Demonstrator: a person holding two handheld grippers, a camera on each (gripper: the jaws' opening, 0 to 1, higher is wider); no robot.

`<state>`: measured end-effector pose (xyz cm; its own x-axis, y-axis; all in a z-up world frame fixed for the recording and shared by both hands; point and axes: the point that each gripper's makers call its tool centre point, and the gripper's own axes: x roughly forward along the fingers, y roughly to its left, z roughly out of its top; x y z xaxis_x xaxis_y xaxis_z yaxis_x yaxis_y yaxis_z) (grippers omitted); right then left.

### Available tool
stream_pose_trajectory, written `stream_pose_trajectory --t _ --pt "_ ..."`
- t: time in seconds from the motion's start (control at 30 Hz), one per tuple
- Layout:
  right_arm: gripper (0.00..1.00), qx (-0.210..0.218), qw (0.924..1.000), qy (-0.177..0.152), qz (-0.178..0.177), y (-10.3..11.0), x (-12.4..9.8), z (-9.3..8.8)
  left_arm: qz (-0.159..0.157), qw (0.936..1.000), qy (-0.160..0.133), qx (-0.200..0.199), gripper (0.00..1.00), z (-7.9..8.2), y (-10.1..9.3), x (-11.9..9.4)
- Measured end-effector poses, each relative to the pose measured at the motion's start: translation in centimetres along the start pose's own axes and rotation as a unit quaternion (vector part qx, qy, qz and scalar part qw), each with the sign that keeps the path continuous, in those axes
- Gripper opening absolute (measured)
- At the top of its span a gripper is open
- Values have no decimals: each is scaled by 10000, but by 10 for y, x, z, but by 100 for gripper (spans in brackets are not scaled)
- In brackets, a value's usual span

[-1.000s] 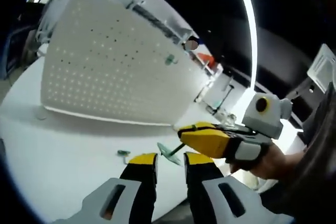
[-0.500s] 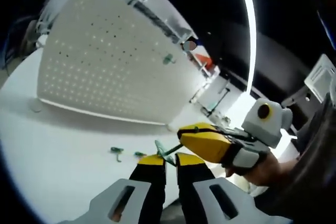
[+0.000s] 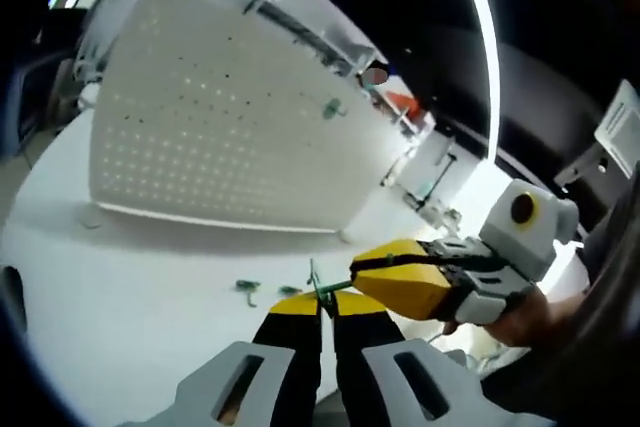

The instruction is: Insert the hook assembly into the mounting plate slot until the hook locks in place.

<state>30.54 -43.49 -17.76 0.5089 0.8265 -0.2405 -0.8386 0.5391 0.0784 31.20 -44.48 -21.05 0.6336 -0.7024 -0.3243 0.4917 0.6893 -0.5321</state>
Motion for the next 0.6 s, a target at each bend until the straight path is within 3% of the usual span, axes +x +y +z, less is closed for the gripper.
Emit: stream_pose_trajectory --t 0.27,0.37,0.6 --pt "1 -71 9997 240 75 0 -1 -5 348 9967 209 701 1 2 6 -2" --pt "4 -100 9996 271 43 -1 -3 -5 559 9919 336 1090 1 1 12 -4" --pt "4 69 9994 329 86 -1 -3 -5 636 9884 341 1334 1 3 11 -3"
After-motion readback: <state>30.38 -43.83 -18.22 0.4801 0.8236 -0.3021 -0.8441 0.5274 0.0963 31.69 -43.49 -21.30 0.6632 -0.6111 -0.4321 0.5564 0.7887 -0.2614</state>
